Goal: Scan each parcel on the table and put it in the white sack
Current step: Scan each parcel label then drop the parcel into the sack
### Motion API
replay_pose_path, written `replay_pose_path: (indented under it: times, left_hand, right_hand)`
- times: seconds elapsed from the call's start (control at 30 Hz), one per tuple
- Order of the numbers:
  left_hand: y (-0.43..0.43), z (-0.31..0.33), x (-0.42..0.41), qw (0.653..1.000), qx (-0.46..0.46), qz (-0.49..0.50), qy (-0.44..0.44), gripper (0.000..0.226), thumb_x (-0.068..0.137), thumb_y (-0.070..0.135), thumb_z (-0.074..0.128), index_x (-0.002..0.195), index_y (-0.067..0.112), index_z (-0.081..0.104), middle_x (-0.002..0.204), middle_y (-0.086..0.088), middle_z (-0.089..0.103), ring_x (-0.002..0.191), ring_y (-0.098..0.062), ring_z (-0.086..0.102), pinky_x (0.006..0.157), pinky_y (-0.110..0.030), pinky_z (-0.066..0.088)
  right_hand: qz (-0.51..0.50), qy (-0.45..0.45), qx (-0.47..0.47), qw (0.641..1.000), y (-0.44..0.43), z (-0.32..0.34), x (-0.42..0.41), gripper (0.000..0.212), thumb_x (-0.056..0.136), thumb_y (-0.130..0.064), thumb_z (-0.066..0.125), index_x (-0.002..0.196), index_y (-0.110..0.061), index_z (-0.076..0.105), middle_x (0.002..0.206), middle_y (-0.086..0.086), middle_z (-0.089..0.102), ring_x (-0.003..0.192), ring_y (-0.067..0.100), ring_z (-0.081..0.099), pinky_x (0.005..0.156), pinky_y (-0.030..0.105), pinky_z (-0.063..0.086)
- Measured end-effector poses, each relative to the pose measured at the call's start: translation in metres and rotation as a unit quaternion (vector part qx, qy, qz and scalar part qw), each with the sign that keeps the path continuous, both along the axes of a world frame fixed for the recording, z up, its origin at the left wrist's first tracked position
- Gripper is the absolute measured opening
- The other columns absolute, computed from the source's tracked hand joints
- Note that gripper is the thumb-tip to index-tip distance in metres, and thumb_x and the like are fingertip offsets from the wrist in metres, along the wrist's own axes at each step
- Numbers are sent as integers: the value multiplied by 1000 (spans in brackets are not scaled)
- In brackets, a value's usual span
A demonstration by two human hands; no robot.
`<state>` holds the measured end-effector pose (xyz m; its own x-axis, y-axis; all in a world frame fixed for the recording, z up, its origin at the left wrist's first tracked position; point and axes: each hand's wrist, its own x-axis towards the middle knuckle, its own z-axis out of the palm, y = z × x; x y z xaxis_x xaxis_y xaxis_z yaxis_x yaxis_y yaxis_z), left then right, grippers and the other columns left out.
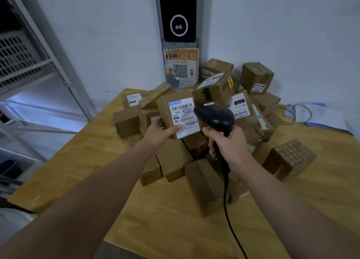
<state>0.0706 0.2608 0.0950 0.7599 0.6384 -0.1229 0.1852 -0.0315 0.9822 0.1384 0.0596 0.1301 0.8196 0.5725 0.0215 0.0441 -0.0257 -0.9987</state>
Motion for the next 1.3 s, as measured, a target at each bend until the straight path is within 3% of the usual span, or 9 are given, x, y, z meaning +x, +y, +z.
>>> replay_pose_path:
  times: [0.1,0.3,0.5,0.63,1.3]
  left_hand:
    - [-3,-8,0,1000,13,3,10,50,77,30,80,122,20,60,114,2,69,105,-17,66,89,-34,55]
    - [-7,-13,1,999,20,9,27,55,79,32,78,128,19,57,118,4,66,106,-12,64,85,-26,53]
    - [-9,-14,2,999,21,16,26,50,81,28,76,125,19,56,119,1,65,107,-15,63,84,-26,53]
    - [-8,-16,1,999,18,21,27,54,80,28,77,128,17,55,122,-1,65,108,-15,63,94,-37,53]
    - [-12,-11,-6,998,44,41,37,61,77,31,79,130,15,52,120,0,64,107,-16,64,89,-38,56]
  right_hand:
    - [12,23,25,999,-5,-12,-11,25,88,-18,69,71,-4,57,51,8,52,43,20,51,46,28,44]
    - [1,22,7,1000,-8,-20,-20,31,89,-23,69,66,-6,56,48,5,53,40,16,51,44,25,44]
    - [-13,18,-33,999,-8,-15,-18,36,90,-22,67,59,-6,57,50,7,55,43,17,53,47,26,46]
    - [-8,14,-53,998,-8,-13,-20,37,90,-21,65,57,-5,57,49,8,54,44,18,54,49,27,47]
    - [9,39,-52,998,-14,-11,-19,34,89,-23,67,60,-6,59,50,6,56,45,18,55,49,28,47]
